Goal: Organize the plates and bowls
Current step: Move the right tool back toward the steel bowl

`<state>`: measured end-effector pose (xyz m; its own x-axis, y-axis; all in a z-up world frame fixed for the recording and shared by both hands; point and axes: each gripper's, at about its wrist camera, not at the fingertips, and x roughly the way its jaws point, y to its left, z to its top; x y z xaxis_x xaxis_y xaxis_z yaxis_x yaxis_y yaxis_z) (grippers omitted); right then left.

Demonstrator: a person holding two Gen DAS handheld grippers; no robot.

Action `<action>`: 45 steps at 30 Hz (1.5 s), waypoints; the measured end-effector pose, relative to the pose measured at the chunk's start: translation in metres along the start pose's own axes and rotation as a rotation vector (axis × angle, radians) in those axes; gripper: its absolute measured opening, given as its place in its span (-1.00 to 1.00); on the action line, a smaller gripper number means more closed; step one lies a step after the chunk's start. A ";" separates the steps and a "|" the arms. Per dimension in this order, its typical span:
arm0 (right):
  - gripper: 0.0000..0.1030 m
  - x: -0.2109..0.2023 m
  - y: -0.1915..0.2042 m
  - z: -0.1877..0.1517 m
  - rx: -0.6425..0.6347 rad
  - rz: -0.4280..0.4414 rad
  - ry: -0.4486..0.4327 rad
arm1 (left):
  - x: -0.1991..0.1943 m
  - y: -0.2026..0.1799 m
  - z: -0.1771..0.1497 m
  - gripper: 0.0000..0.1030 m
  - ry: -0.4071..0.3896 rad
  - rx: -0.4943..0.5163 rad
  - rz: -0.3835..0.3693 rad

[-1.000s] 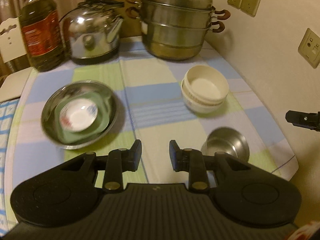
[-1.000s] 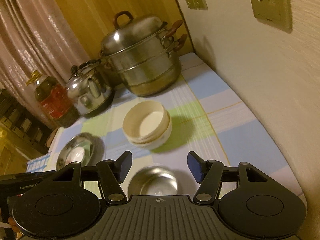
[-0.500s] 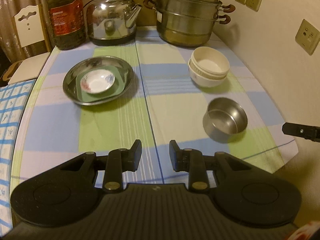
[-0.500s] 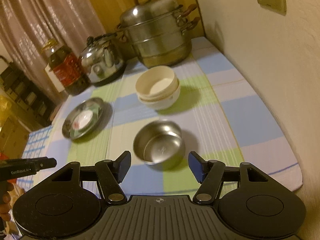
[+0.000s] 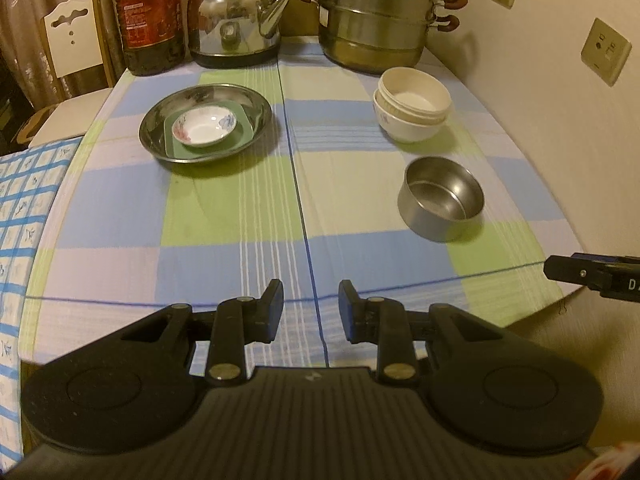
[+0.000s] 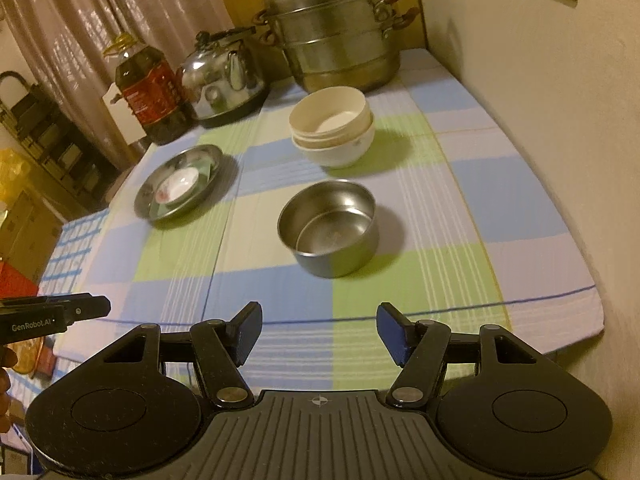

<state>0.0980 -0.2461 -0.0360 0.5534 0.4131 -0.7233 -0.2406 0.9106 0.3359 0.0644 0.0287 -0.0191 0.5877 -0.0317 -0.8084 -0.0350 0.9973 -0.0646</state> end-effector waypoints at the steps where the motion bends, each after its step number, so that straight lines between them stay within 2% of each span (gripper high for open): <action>1: 0.23 -0.001 0.001 -0.002 -0.003 0.000 0.001 | 0.000 -0.001 -0.002 -0.49 0.003 0.000 -0.001; 16: 0.23 -0.008 -0.003 -0.021 -0.024 -0.002 0.018 | -0.008 -0.021 -0.021 -0.49 0.009 0.020 -0.014; 26: 0.23 -0.015 -0.010 -0.026 -0.013 -0.009 0.027 | -0.010 -0.045 -0.025 -0.49 0.000 0.076 -0.084; 36: 0.23 -0.007 -0.015 -0.019 0.017 -0.026 0.026 | 0.005 -0.064 -0.012 -0.49 -0.004 0.155 -0.157; 45: 0.23 0.009 -0.021 0.002 0.042 -0.052 0.022 | 0.032 -0.072 0.020 -0.48 -0.006 0.201 -0.195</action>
<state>0.1095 -0.2611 -0.0484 0.5464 0.3661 -0.7533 -0.1780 0.9296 0.3226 0.1018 -0.0423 -0.0286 0.5725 -0.2242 -0.7886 0.2394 0.9657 -0.1007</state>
